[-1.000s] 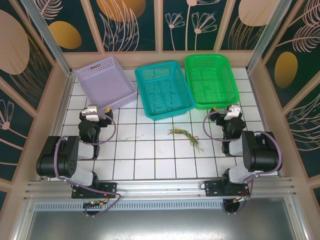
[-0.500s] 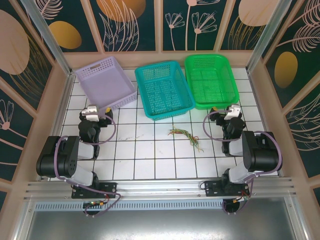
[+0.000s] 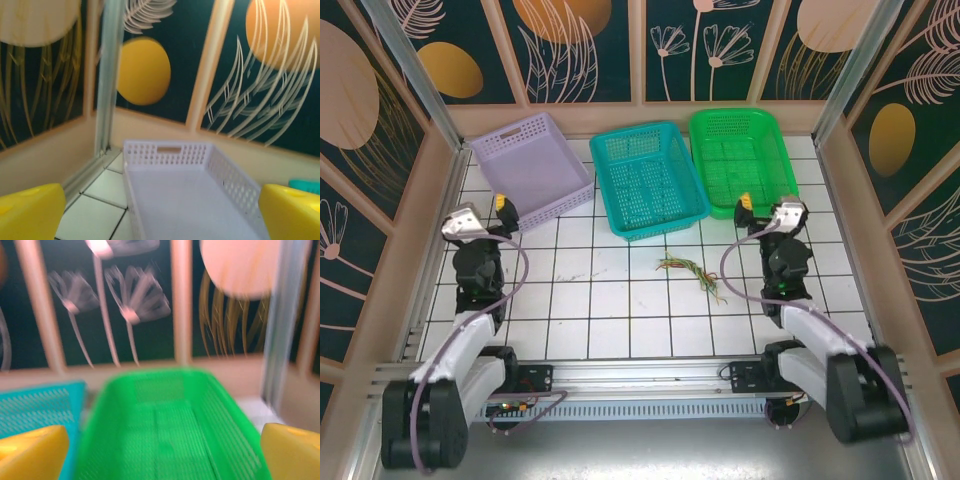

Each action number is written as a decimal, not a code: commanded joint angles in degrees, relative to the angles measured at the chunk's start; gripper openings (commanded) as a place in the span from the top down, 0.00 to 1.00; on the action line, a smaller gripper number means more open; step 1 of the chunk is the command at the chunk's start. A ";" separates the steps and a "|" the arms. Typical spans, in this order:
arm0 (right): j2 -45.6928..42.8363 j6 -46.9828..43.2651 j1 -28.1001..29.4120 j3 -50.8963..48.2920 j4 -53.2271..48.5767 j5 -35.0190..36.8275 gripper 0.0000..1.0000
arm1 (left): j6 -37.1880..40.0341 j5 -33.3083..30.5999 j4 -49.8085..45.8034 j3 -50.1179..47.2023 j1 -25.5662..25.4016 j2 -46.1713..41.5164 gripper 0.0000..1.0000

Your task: Untangle the cables

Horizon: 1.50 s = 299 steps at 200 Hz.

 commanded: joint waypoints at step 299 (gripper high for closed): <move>39.79 22.39 21.34 35.20 -88.99 -13.17 0.28 | -59.01 7.97 -69.69 38.08 -40.04 13.32 0.04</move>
